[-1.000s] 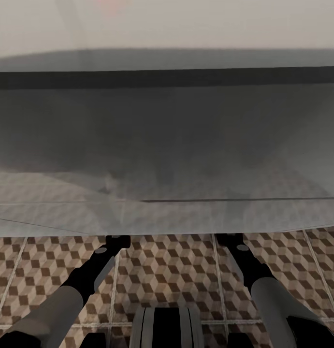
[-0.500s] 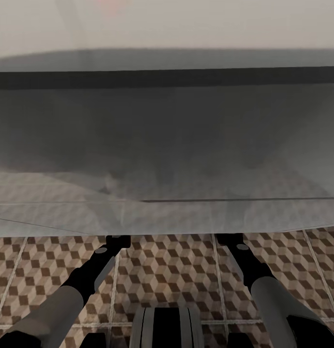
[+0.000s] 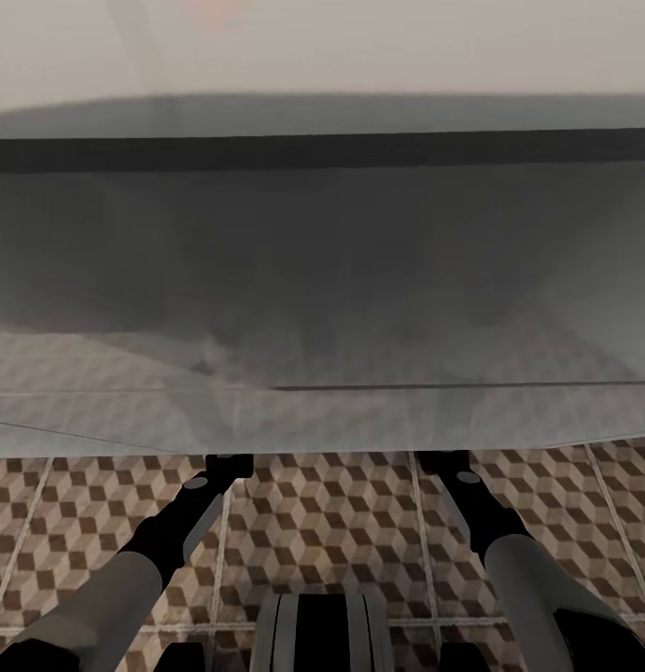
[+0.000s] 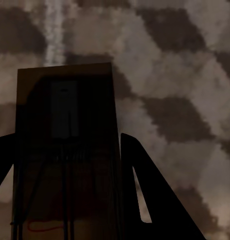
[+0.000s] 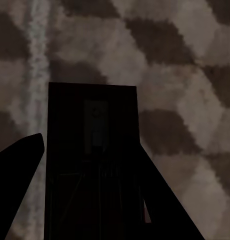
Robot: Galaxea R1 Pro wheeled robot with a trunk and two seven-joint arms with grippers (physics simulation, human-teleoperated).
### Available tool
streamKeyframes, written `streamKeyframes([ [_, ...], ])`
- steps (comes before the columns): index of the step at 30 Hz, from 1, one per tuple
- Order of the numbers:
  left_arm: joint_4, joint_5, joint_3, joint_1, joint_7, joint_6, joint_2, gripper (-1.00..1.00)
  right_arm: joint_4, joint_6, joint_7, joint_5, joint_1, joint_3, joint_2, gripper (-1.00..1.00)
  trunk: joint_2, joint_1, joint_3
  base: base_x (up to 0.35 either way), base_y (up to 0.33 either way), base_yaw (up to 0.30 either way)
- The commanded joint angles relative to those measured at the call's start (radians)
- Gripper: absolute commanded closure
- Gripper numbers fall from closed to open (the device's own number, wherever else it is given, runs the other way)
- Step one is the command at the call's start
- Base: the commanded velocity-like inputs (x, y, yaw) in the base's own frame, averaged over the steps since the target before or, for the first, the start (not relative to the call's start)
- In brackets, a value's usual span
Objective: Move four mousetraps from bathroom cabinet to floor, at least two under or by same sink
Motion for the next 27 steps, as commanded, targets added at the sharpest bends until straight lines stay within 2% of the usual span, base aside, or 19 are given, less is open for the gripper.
streamKeyframes([
  [1, -0.002, 0.006, -0.007, 0.0, 0.006, 0.004, 0.001, 1.0, 0.001, -0.001, 0.002, 0.009, 0.0, -0.004, 0.001, 1.0, 0.0, 0.0, -0.001, 0.0, 0.0, 0.0],
  [27, -0.002, 0.006, -0.008, 0.0, 0.006, 0.004, 0.002, 1.0, 0.002, -0.001, 0.009, 0.014, 0.0, -0.001, 0.002, 1.0, 0.0, 0.0, -0.001, 0.0, 0.0, 0.0],
])
